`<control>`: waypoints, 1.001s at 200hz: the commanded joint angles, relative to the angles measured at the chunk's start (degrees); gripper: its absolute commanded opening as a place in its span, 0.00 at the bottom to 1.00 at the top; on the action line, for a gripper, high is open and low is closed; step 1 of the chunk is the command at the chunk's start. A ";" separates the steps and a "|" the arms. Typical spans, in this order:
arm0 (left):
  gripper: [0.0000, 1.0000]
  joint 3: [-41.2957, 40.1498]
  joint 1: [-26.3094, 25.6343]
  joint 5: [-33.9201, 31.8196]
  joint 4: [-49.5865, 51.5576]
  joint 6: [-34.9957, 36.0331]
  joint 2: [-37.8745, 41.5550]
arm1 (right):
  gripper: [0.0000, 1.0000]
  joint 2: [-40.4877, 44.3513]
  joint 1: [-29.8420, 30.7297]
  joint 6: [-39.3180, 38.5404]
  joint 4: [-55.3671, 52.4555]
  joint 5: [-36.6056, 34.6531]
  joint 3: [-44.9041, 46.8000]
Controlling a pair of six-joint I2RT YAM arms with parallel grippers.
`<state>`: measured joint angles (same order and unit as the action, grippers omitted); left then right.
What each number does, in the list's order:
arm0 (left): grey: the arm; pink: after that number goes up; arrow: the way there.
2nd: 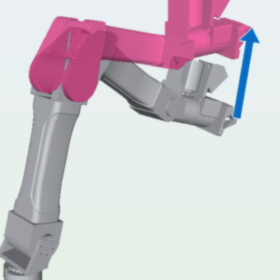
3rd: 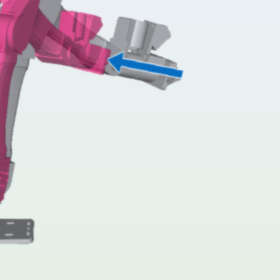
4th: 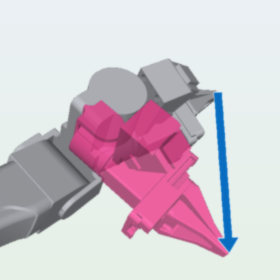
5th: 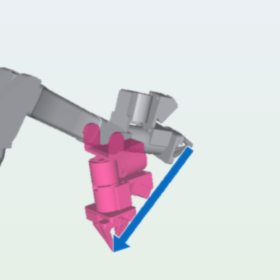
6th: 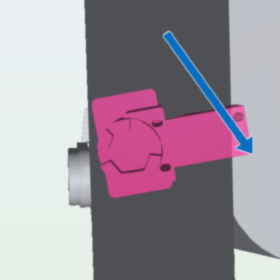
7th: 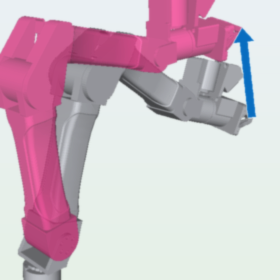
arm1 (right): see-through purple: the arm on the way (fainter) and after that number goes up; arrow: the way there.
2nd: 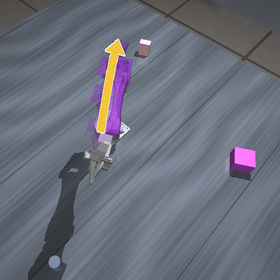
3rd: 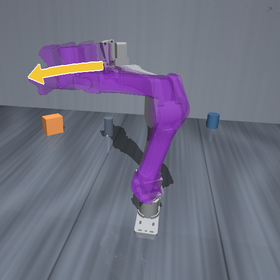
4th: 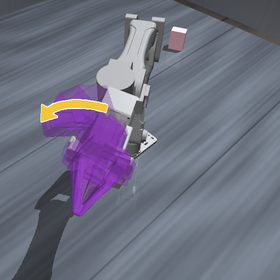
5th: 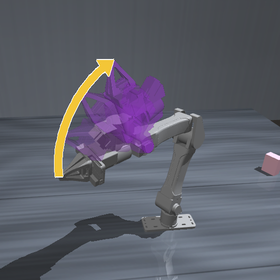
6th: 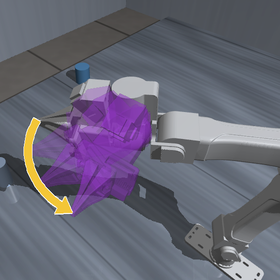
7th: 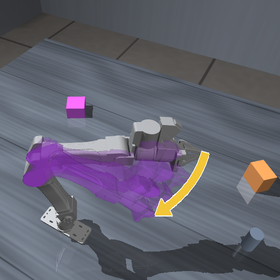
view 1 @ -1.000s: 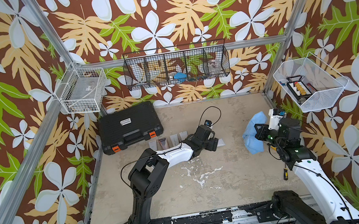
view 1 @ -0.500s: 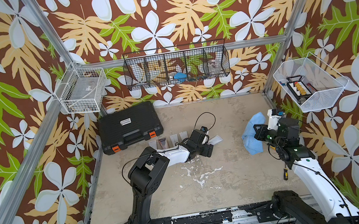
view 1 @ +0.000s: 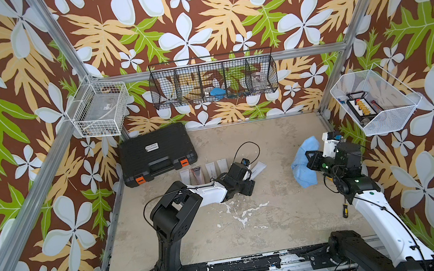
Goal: Wipe the surface of the toothpaste tube
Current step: Move the toothpaste to the center of the board.
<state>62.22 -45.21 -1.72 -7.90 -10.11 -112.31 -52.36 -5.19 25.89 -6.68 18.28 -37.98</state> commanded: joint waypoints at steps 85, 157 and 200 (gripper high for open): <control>0.36 -3.07 -0.98 -0.39 -3.85 3.02 0.26 | 0.00 -3.67 0.14 0.29 3.15 6.99 0.21; 0.25 -10.33 -5.48 0.74 -7.73 4.14 6.50 | 0.00 -9.63 8.97 5.36 8.70 13.00 2.08; 0.23 -13.93 -5.51 2.50 -10.20 4.65 7.99 | 0.00 -10.04 14.06 7.29 10.95 12.39 3.50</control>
<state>49.28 -50.74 -0.91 -14.96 -6.13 -104.84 -62.26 7.35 31.31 0.89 30.46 -35.00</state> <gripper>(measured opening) 0.325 0.070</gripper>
